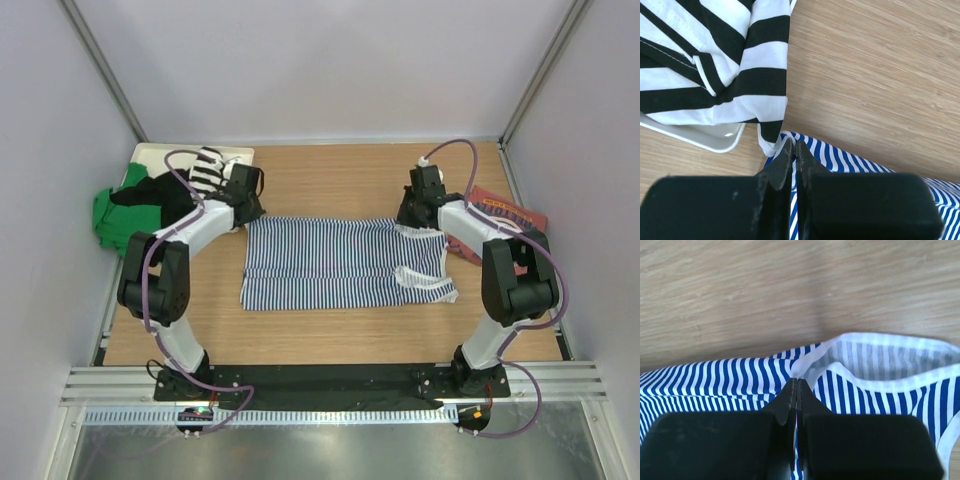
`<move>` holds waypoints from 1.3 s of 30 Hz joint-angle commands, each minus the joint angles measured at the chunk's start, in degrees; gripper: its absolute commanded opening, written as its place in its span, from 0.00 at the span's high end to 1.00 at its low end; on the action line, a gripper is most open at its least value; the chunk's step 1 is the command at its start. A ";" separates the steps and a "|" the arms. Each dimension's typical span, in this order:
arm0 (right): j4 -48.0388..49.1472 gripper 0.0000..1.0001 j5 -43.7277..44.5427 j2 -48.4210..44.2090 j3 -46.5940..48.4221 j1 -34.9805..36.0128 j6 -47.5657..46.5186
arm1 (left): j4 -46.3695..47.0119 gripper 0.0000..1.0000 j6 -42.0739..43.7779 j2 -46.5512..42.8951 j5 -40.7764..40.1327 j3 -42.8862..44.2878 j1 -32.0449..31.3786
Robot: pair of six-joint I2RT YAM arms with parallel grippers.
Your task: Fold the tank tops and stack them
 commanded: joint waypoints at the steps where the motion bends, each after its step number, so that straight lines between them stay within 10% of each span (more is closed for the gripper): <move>1: 2.40 0.99 -0.39 -4.29 -3.17 0.41 1.01 | 2.42 1.00 -0.21 -3.66 -4.32 -2.35 -0.89; 39: 5.29 0.99 -0.56 -31.36 -34.63 6.38 14.44 | 1.37 1.00 -14.27 -24.15 -8.19 -32.67 -9.15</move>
